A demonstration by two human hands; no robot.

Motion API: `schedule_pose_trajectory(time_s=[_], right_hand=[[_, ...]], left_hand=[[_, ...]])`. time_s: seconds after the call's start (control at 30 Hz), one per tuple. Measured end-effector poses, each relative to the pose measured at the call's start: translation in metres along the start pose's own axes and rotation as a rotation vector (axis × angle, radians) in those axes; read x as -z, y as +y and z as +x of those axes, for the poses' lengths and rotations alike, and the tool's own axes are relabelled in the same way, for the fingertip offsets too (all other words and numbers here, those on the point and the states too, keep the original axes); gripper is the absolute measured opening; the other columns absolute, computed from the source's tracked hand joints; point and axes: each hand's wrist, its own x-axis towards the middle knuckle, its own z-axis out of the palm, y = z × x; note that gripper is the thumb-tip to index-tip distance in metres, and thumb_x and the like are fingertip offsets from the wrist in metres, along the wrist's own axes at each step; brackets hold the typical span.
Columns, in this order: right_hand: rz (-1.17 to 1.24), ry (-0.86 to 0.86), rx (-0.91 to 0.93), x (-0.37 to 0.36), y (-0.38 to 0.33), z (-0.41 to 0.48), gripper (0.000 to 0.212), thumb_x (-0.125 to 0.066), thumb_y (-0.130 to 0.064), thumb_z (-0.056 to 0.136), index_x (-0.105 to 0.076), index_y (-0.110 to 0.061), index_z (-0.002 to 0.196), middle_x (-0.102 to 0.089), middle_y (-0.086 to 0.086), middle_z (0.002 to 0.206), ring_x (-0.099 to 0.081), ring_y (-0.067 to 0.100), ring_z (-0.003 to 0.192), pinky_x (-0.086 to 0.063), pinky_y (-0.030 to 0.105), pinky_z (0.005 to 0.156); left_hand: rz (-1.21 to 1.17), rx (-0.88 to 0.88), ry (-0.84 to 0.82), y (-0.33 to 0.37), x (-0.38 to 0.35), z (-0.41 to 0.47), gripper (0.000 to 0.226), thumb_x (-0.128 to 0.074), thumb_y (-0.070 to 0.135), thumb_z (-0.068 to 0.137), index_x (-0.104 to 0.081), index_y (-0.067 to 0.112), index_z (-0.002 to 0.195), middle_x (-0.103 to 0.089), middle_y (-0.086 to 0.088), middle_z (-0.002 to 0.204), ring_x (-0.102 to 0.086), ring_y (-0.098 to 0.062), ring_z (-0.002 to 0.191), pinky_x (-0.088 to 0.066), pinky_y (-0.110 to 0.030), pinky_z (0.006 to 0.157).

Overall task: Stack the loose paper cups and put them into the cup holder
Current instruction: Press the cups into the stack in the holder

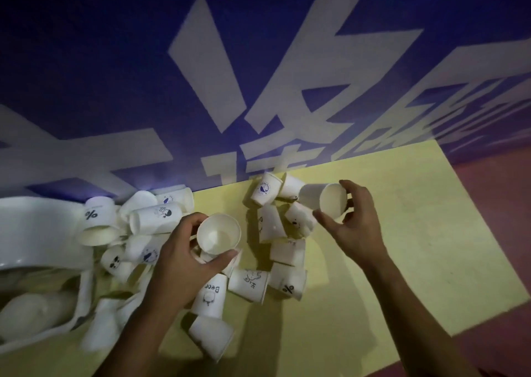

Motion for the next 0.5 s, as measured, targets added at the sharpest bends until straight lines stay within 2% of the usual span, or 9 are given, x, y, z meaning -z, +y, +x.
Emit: schedule_pose_trajectory(time_s=[0.07,0.2,0.33,0.43,0.5], right_hand=[[0.059,-0.005,0.025,-0.009,-0.039,-0.031,0.074,-0.088,-0.047,0.073,-0.050,-0.030,0.134,-0.048,-0.021,0.121,-0.055,0.009,0.104,-0.049,0.020,0.076],[0.107,-0.065,0.119,-0.050,-0.107,-0.087,0.078,-0.083,-0.060,0.072,-0.057,-0.023,0.137,-0.054,-0.012,0.124,-0.058,0.012,0.107,-0.052,0.029,0.082],[0.148,-0.140,0.183,-0.101,-0.170,-0.135,0.080,-0.084,-0.060,0.073,-0.059,-0.020,0.137,-0.054,-0.010,0.126,-0.057,0.007,0.110,-0.053,0.026,0.085],[0.193,-0.168,0.195,-0.135,-0.212,-0.165,0.082,-0.082,-0.062,0.072,-0.057,-0.021,0.138,-0.054,-0.014,0.126,-0.058,0.006,0.107,-0.049,0.017,0.079],[0.233,-0.176,0.209,-0.160,-0.239,-0.185,0.078,-0.082,-0.062,0.071,-0.057,-0.025,0.135,-0.054,-0.020,0.125,-0.058,0.009,0.108,-0.049,0.020,0.076]], left_hand=[[-0.002,-0.016,0.011,-0.003,0.015,-0.014,0.074,-0.088,0.060,0.060,-0.055,0.034,0.120,-0.066,0.018,0.116,-0.064,-0.006,0.106,-0.058,-0.042,0.086],[-0.027,-0.060,0.048,-0.017,0.059,-0.050,0.070,-0.088,0.059,0.064,-0.059,0.033,0.122,-0.067,0.023,0.115,-0.064,0.000,0.106,-0.056,-0.025,0.084],[-0.001,-0.051,0.090,-0.045,0.126,-0.094,0.074,-0.086,0.059,0.063,-0.057,0.040,0.128,-0.065,0.027,0.118,-0.062,0.002,0.107,-0.053,-0.017,0.083],[0.042,-0.029,0.127,-0.075,0.174,-0.122,0.075,-0.090,0.054,0.064,-0.055,0.044,0.130,-0.064,0.029,0.121,-0.064,0.001,0.106,-0.057,-0.023,0.082],[0.051,-0.014,0.166,-0.094,0.206,-0.141,0.076,-0.090,0.054,0.065,-0.052,0.050,0.130,-0.062,0.029,0.123,-0.064,0.000,0.105,-0.057,-0.027,0.081]])
